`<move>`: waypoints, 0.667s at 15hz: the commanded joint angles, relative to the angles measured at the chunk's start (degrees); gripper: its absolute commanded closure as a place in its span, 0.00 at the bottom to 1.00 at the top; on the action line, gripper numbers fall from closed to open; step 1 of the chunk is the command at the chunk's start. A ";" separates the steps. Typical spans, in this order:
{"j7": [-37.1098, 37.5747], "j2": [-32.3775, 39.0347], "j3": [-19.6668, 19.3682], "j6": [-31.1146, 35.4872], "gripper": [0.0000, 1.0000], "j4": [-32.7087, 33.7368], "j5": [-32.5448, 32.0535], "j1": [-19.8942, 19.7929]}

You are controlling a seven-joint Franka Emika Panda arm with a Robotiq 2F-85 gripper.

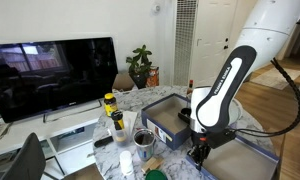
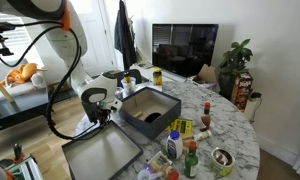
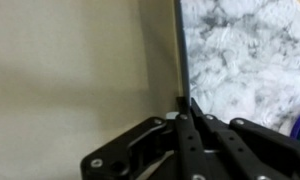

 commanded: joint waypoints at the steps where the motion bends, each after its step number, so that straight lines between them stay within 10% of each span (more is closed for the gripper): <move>1: 1.37 -0.51 0.66 -3.43 0.70 0.12 1.26 0.70; 10: 9.24 -6.91 -2.68 2.50 0.05 -5.14 4.93 1.43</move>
